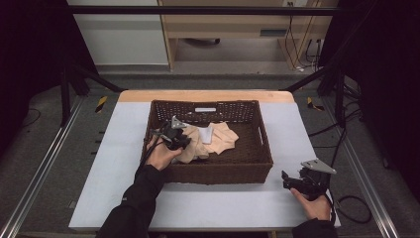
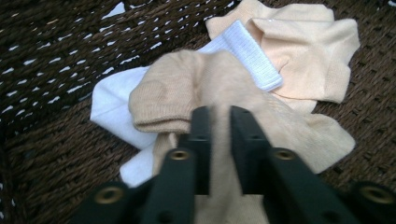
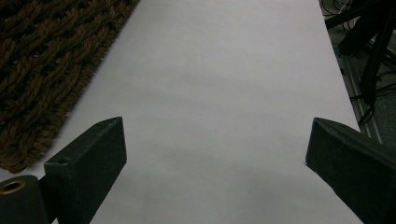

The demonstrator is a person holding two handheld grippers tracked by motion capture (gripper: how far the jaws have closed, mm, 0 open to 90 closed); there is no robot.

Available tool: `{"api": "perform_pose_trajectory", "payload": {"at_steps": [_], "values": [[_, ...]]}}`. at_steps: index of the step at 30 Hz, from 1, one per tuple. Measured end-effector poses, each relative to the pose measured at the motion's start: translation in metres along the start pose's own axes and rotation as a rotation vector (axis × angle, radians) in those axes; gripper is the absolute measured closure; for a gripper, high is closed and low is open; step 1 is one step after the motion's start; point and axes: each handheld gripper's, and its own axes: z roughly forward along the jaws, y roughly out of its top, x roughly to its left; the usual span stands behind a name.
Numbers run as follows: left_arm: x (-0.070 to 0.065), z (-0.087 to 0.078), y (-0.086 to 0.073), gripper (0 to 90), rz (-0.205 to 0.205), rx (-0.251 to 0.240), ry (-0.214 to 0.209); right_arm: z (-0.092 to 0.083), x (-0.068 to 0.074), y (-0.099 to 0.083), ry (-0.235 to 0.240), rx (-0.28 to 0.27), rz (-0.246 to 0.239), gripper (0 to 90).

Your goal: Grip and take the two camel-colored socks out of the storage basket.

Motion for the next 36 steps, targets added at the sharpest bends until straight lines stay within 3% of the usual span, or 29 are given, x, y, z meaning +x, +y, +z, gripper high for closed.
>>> {"api": "perform_pose_trajectory", "payload": {"at_steps": [5, 8, 17, 25, 36], "values": [[0.001, -0.004, 0.0, 86.3, -0.005, -0.018, 0.003, 0.0, 0.0, 0.0, -0.003, 0.001, 0.0, 5.5], [0.003, -0.01, 0.001, 86.5, -0.022, -0.065, -0.009, 0.0, 0.0, 0.0, -0.003, 0.001, 0.003, 5.5], [0.007, -0.039, 0.009, 86.5, -0.059, -0.265, -0.02, 0.0, 0.0, 0.0, -0.004, 0.002, 0.003, 5.5], [0.008, -0.077, 0.024, 86.5, -0.102, -0.438, -0.025, 0.0, -0.001, 0.0, -0.004, 0.0, 0.003, 5.5], [0.014, -0.119, 0.026, 86.5, -0.124, -0.538, -0.021, 0.0, -0.001, 0.0, -0.007, -0.002, 0.004, 5.4]]}}
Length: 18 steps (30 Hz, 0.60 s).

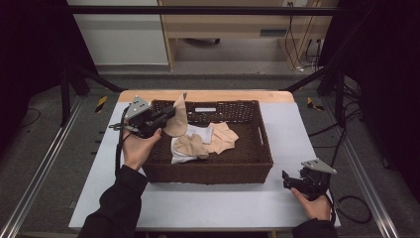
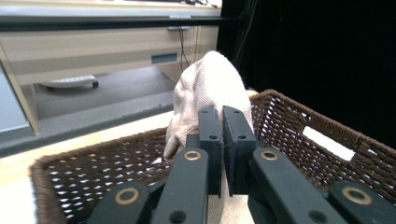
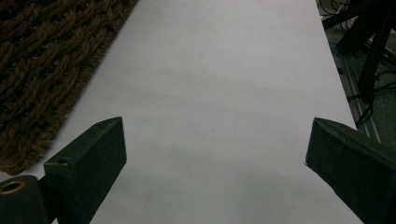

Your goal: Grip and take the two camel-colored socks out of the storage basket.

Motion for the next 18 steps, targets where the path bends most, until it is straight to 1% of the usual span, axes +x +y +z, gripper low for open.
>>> {"api": "perform_pose_trajectory", "payload": {"at_steps": [5, 9, 15, 18], "values": [[0.008, -0.02, 0.006, 86.5, -0.007, -0.041, 0.014, 0.0, 0.0, 0.0, -0.002, -0.003, 0.002, 5.3], [0.014, -0.041, 0.009, 86.6, -0.016, -0.079, 0.023, 0.0, 0.0, 0.0, -0.004, -0.003, 0.002, 5.4], [0.025, -0.069, 0.007, 86.5, -0.024, -0.111, 0.047, 0.0, 0.0, 0.0, -0.006, 0.0, 0.002, 5.3], [0.031, -0.079, 0.005, 86.5, -0.024, -0.118, 0.063, 0.0, 0.0, 0.0, -0.007, 0.0, 0.002, 5.3]]}}
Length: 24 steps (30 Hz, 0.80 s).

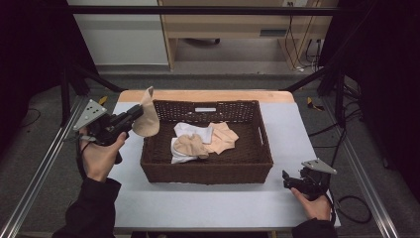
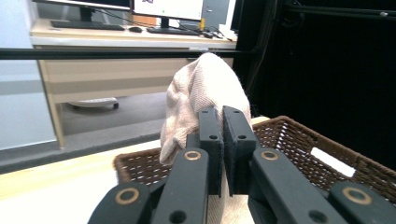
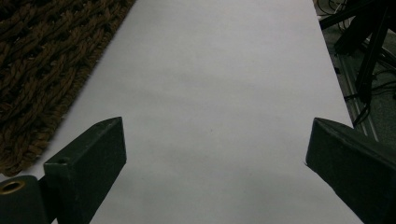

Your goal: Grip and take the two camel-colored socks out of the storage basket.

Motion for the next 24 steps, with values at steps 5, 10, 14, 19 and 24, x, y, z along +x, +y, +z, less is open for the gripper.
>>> {"api": "perform_pose_trajectory", "payload": {"at_steps": [5, 10, 14, 19, 24], "values": [[0.015, -0.02, -0.004, 86.5, -0.018, -0.006, 0.039, 0.0, 0.0, 0.0, -0.001, 0.001, 0.002, 5.3], [0.025, -0.038, -0.014, 86.5, -0.014, -0.004, 0.078, 0.0, 0.0, 0.0, -0.002, 0.002, 0.001, 5.3], [0.033, -0.049, -0.025, 86.5, -0.024, 0.005, 0.102, 0.0, -0.001, -0.001, -0.004, -0.001, 0.0, 5.3], [0.044, -0.057, -0.04, 86.5, -0.045, 0.03, 0.127, -0.001, 0.0, -0.001, -0.007, 0.0, 0.002, 5.3], [0.055, -0.057, -0.058, 86.5, -0.061, 0.076, 0.162, 0.0, 0.0, -0.001, -0.005, 0.001, 0.001, 5.3]]}}
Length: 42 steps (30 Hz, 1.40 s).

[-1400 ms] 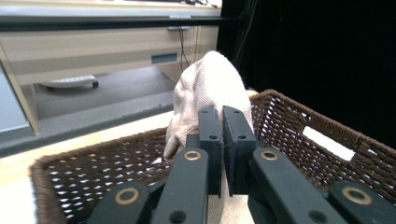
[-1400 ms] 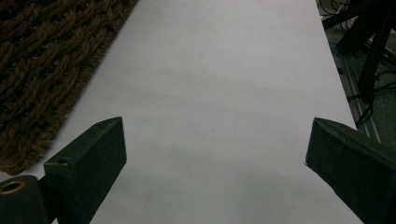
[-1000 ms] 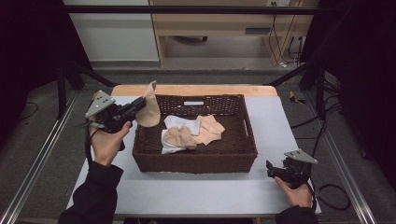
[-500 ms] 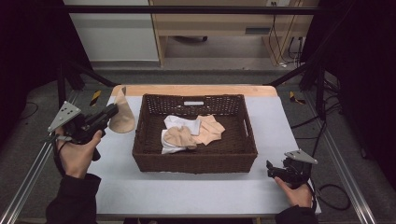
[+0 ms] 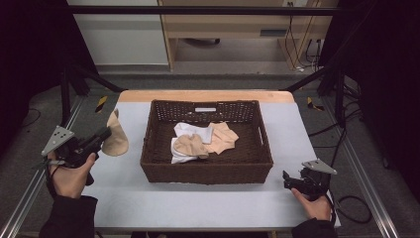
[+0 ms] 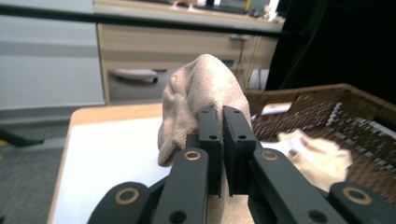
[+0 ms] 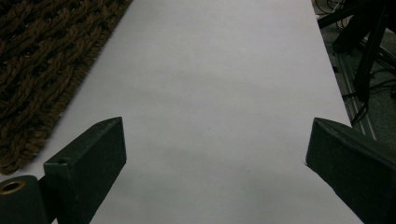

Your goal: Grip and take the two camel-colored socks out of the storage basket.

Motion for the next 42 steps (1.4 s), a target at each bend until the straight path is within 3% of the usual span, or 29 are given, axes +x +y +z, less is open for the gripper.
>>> {"api": "perform_pose_trajectory", "payload": {"at_steps": [9, 29, 34, 37, 42], "values": [[0.011, 0.007, -0.028, 86.5, -0.018, 0.106, 0.038, -0.002, 0.0, 0.0, 0.003, -0.007, -0.003, 5.4], [0.016, 0.036, -0.079, 85.5, 0.022, 0.391, 0.048, -0.001, 0.0, 0.0, 0.008, 0.002, -0.002, 5.4], [0.017, 0.038, -0.084, 81.0, 0.027, 0.42, 0.048, -0.001, 0.0, 0.0, 0.009, 0.004, -0.003, 5.4], [0.018, 0.039, -0.084, 71.5, 0.041, 0.423, 0.049, -0.001, 0.0, 0.0, 0.009, 0.005, -0.004, 5.4], [0.019, 0.035, -0.078, 56.4, 0.046, 0.377, 0.057, -0.001, 0.0, 0.0, 0.007, 0.005, -0.004, 5.5]]}}
